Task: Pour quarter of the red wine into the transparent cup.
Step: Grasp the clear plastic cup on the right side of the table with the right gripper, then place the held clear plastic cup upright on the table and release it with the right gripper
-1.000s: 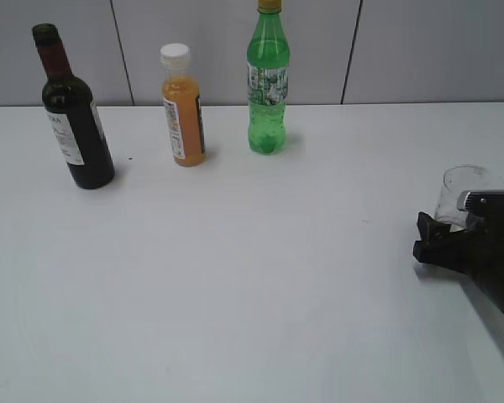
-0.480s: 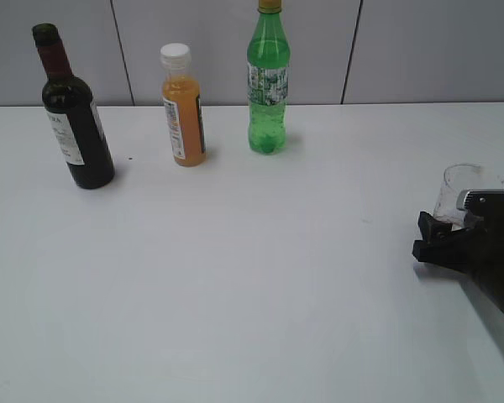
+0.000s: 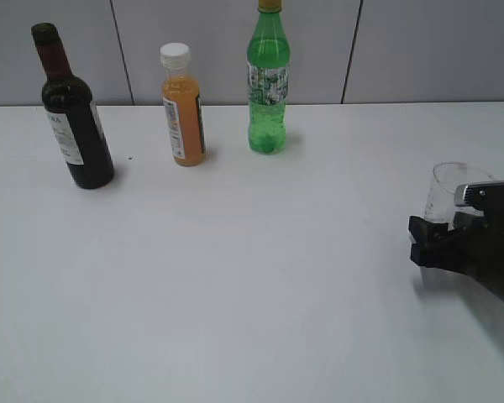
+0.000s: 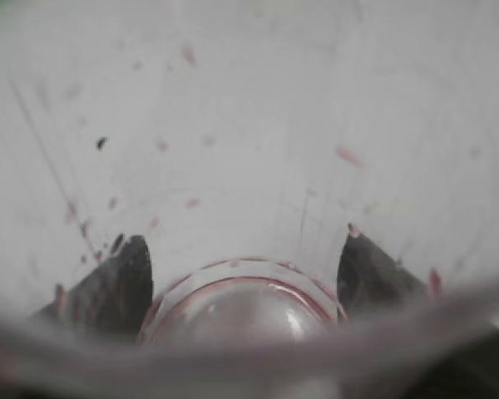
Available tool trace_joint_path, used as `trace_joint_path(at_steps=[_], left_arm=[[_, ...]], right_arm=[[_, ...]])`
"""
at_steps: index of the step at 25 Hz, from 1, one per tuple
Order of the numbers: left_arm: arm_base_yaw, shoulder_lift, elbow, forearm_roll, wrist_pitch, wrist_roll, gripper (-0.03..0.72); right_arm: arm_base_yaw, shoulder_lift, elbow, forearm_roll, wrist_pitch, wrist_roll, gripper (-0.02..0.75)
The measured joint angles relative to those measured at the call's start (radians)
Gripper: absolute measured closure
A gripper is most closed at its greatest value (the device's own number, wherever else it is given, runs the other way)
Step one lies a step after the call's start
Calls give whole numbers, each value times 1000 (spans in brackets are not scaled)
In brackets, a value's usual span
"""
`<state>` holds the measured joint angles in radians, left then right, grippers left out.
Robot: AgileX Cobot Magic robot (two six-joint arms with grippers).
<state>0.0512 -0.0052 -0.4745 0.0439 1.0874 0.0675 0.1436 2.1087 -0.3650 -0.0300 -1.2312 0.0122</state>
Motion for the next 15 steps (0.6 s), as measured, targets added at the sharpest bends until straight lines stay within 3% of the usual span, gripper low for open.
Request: trace_joint_path(at_steps=[9,15], left_arm=[[0,0,0,0,0,0,106],[0,0,0,0,0,0,106]], right_arm=[[0,-94,0,-347,11,2,190],[2,-98,-135,-735,18,12,190]])
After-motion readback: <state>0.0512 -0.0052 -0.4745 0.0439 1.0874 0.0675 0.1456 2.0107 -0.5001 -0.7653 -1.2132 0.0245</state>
